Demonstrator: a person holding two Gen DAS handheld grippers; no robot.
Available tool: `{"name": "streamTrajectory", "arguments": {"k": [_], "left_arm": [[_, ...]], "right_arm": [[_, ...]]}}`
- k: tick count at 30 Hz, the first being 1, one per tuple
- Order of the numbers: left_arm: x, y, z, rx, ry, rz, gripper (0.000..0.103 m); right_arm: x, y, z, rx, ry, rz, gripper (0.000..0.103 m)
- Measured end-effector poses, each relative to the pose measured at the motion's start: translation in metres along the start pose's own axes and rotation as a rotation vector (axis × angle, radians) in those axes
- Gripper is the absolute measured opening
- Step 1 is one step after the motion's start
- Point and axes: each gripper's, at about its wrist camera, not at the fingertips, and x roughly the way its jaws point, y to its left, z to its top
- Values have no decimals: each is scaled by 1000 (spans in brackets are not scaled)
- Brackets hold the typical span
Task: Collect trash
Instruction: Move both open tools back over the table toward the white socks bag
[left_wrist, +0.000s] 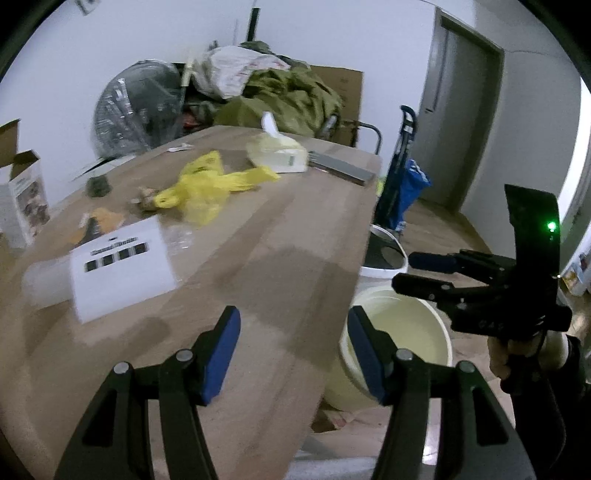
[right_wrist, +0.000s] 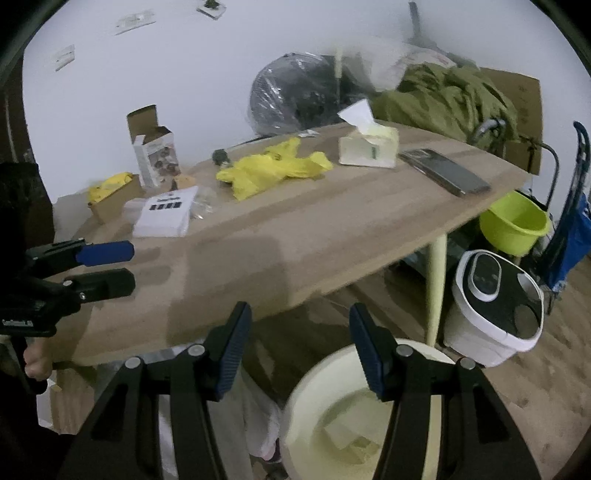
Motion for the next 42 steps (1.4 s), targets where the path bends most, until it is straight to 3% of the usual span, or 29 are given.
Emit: {"name": "streamTrajectory", "arguments": {"k": [17,32,42], "left_arm": [[-19,83,-6,-149,4,150,60],[-10,135,2,-227,41,182,61],[3,162,4,-310,54,155,61]], "right_arm": [[50,42,47,-62,1,109,53],[98,65,89,-97,30,145,53],[125,76,110,-117,56,163,53]]}}
